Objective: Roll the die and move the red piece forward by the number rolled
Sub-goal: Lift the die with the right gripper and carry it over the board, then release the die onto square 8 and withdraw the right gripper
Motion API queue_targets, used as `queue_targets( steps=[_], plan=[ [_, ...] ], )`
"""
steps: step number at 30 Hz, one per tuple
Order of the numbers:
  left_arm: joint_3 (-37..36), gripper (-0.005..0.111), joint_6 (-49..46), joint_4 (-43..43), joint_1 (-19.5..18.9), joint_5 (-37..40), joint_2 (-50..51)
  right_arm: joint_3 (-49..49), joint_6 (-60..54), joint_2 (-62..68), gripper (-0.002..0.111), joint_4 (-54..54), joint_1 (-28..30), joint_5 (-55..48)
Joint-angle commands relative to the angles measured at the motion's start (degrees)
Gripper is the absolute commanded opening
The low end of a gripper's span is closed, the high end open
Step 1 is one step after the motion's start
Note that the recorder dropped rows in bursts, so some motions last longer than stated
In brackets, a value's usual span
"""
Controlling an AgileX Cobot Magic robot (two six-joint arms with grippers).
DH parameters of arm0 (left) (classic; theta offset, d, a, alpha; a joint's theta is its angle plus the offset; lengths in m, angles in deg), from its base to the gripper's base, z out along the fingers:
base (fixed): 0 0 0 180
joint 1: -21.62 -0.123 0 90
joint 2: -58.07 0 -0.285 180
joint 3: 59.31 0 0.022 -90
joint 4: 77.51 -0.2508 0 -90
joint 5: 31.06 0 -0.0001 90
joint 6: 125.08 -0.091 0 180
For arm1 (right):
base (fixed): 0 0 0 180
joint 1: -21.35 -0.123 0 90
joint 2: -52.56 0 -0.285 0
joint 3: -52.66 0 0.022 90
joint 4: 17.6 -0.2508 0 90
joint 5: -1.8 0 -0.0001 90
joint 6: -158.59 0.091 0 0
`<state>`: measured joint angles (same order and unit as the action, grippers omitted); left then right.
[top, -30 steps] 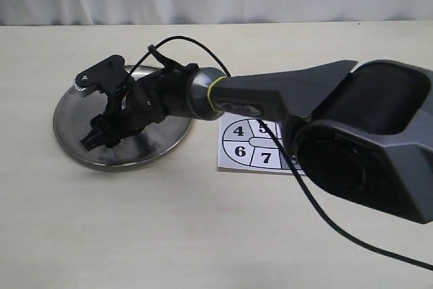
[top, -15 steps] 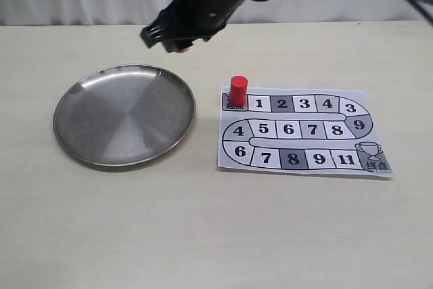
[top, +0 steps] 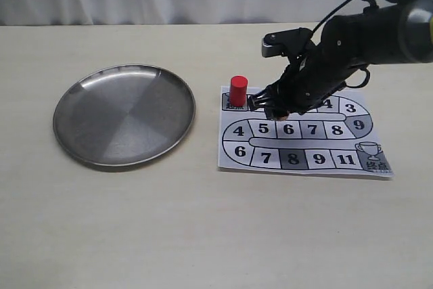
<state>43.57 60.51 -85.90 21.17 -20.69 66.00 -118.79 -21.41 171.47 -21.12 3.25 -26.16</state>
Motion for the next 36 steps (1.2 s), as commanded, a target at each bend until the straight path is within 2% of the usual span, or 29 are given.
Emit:
queue_targets(
  steps=[1, 4, 6, 13, 16, 18, 19, 25, 26, 30, 36],
  plan=[
    [-0.1, 0.000, 0.1, 0.1, 0.5, -0.4, -0.1, 0.2, 0.0, 0.0, 0.079, 2.1, 0.0, 1.4],
    [-0.1, 0.000, 0.1, 0.1, 0.5, -0.4, -0.1, 0.2, 0.0, 0.0, 0.090, 2.6, 0.0, 1.4],
    [-0.1, 0.000, 0.1, 0.1, 0.5, -0.4, -0.1, 0.2, 0.0, 0.0, 0.092, 2.6, 0.0, 1.5],
    [-0.1, 0.000, 0.1, 0.1, 0.5, -0.4, -0.1, 0.2, 0.0, 0.0, 0.092, 2.6, 0.0, 0.2],
    [-0.1, 0.000, 0.1, 0.1, 0.5, -0.4, -0.1, -1.5, 0.0, -0.4, 0.092, 3.5, 0.1, -5.1],
    [-0.1, 0.000, 0.1, 0.1, 0.5, -0.4, -0.1, -3.1, 0.0, -1.6, 0.084, 3.5, 0.1, -9.4],
    [-0.1, 0.000, 0.1, 0.1, 0.5, -0.4, -0.1, -3.5, 0.0, -2.6, 0.076, 3.5, 0.1, -10.8],
    [-0.1, 0.000, 0.1, 0.1, 0.5, -0.4, -0.1, -2.1, 0.0, -11.4, 0.014, 2.7, 0.1, -11.4],
    [-0.1, 0.000, 0.1, 0.1, 0.5, -0.4, -0.1, -1.2, 0.4, -12.6, 0.007, 2.7, 0.1, -11.3],
    [-0.1, 0.000, 0.1, 0.1, 0.5, -0.4, -0.1, 5.7, 2.4, -17.9, 0.005, 2.5, 0.0, -9.4],
    [-0.1, 0.000, 0.1, 0.1, 0.5, -0.4, -0.1, 19.2, 2.6, -21.0, 0.005, 0.8, 0.0, 0.3]
  ],
)
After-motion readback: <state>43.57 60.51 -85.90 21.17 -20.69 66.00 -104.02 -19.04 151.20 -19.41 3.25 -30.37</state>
